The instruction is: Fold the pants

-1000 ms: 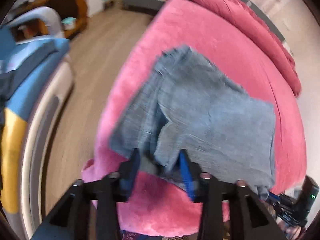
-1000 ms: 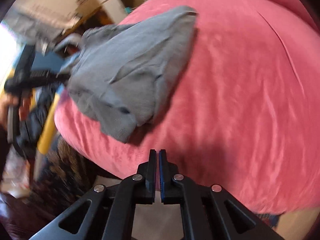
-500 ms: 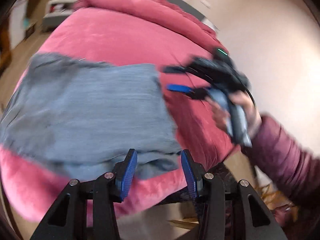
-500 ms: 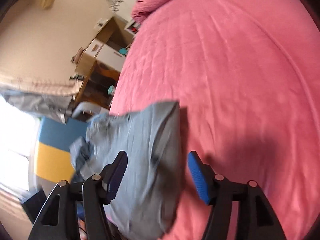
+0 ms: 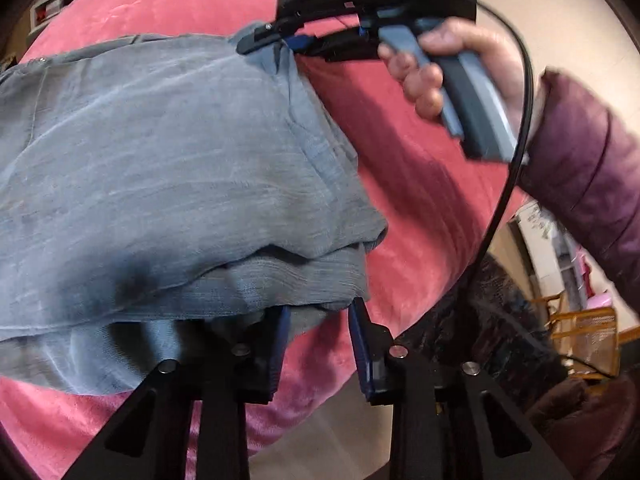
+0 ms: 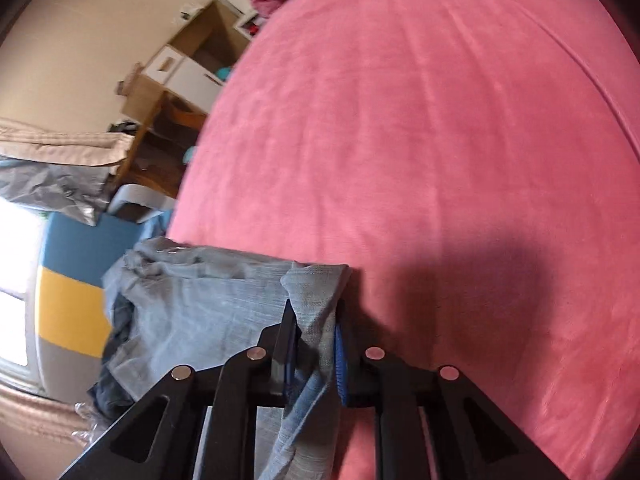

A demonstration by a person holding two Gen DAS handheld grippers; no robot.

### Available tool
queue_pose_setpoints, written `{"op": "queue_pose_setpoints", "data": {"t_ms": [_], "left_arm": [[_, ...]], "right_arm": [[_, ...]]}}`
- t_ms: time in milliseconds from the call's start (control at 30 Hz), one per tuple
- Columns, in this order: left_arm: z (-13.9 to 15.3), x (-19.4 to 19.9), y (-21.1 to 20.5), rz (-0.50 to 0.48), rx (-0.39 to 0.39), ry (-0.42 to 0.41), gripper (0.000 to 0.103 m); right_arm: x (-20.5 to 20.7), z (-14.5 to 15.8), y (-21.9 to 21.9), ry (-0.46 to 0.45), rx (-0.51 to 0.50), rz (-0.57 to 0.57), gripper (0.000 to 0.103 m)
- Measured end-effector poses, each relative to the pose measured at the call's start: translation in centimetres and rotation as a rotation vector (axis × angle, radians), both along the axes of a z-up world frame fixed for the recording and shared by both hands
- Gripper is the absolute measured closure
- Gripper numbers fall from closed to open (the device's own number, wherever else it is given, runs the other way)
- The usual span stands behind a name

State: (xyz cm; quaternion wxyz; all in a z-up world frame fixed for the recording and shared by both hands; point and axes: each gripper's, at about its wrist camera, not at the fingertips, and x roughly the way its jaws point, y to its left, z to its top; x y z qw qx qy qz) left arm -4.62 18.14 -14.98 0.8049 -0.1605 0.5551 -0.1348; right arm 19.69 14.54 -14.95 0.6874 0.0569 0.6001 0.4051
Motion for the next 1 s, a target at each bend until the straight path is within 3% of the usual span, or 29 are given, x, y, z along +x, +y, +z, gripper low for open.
{"op": "queue_pose_setpoints", "data": {"t_ms": [100, 133, 167, 300, 400, 633, 800, 900, 933, 967, 1000], "left_arm": [[1.4, -0.5, 0.9, 0.005, -0.031, -0.031, 0.073], [2.3, -0.9, 1.2, 0.003, -0.044, -0.055, 0.072], [2.6, -1.5, 1.3, 0.005, -0.054, -0.066, 0.072], [4.1, -3.4, 3.5, 0.051, -0.105, -0.104, 0.070], [4.0, -4.9, 4.9, 0.103, -0.072, -0.101, 0.070], [4.4, -8.6, 11.2, 0.341, -0.057, -0.096, 0.070], [3.9, -10.8, 14.9, 0.500, -0.059, -0.059, 0.070], [3.6, -11.9, 16.4, 0.564, -0.055, -0.048, 0.070], [3.5, -12.0, 16.8, 0.578, -0.046, -0.041, 0.070], [3.5, -12.3, 17.3, 0.597, -0.036, -0.038, 0.070], [3.6, -12.8, 18.0, 0.605, -0.036, -0.043, 0.070]], "right_arm": [[-0.2, 0.0, -0.7, 0.032, 0.035, -0.016, 0.076], [-0.1, 0.1, -1.2, 0.060, 0.055, -0.038, 0.062], [-0.1, 0.4, -2.2, 0.089, 0.082, -0.070, 0.056], [-2.5, 1.7, -5.1, 0.092, 0.119, -0.074, 0.056], [-5.8, 1.8, -6.7, 0.109, 0.111, -0.009, 0.056], [-15.6, 2.2, -7.2, 0.094, 0.091, 0.181, 0.055], [-21.8, 3.3, -4.3, -0.155, -0.043, 0.334, 0.055], [-23.8, 2.6, -1.9, -0.350, -0.190, 0.390, 0.058], [-24.1, 2.2, -1.3, -0.395, -0.233, 0.401, 0.072], [-24.5, 1.8, -0.8, -0.428, -0.260, 0.416, 0.092], [-24.9, 1.2, -0.5, -0.449, -0.299, 0.440, 0.093]]}}
